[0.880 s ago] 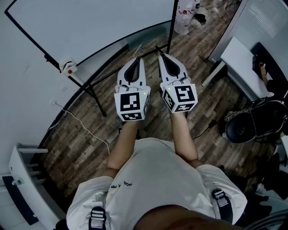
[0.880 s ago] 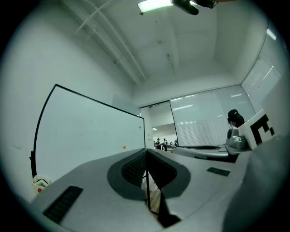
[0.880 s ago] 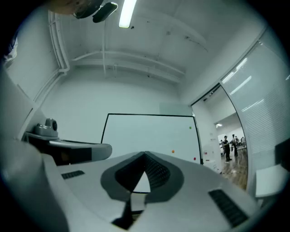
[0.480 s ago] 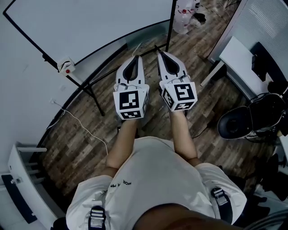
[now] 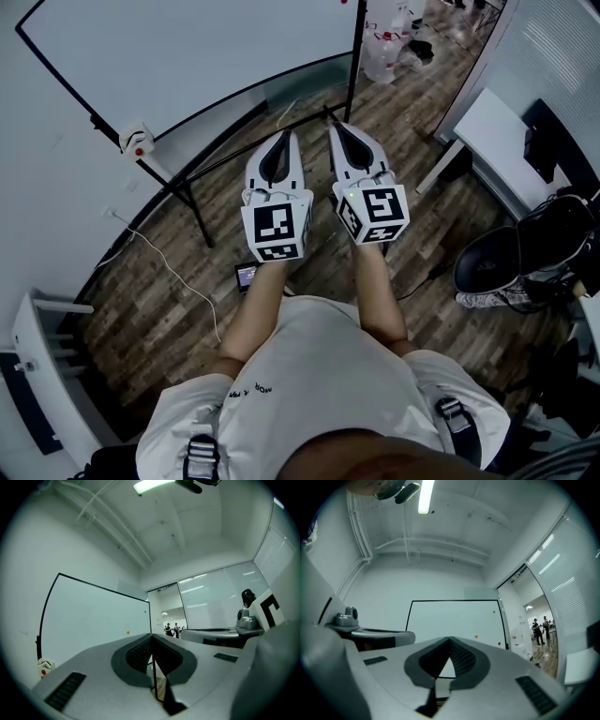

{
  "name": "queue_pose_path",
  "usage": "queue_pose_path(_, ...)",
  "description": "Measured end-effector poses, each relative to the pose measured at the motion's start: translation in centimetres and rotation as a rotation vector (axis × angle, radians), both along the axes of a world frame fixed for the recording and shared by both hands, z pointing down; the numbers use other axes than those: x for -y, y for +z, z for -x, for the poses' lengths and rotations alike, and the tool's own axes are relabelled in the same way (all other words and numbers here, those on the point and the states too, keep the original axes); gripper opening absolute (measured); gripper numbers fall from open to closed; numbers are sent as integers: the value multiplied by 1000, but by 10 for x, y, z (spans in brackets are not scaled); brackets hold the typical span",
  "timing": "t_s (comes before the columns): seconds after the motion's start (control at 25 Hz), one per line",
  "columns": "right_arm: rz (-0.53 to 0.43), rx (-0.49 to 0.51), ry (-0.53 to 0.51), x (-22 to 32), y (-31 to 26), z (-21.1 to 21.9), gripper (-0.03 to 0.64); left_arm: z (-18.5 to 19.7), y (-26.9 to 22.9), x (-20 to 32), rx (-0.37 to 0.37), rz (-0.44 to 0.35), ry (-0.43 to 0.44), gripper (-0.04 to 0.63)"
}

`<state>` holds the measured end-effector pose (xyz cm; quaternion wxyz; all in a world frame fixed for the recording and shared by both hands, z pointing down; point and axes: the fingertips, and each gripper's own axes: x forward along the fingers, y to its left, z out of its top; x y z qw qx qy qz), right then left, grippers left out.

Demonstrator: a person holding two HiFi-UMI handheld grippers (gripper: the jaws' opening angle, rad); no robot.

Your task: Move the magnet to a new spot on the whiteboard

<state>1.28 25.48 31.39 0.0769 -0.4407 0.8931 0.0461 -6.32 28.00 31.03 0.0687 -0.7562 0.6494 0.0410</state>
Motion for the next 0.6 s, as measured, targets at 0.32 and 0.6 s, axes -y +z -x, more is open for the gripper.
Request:
queue_pose_path(0.32, 7, 5, -37, 9, 6, -12, 14, -13, 9, 12, -1, -1, -31, 3)
queue_pose_path(0.6, 11, 9, -31, 43, 14, -11, 14, -8, 21, 49, -3, 7, -37, 3)
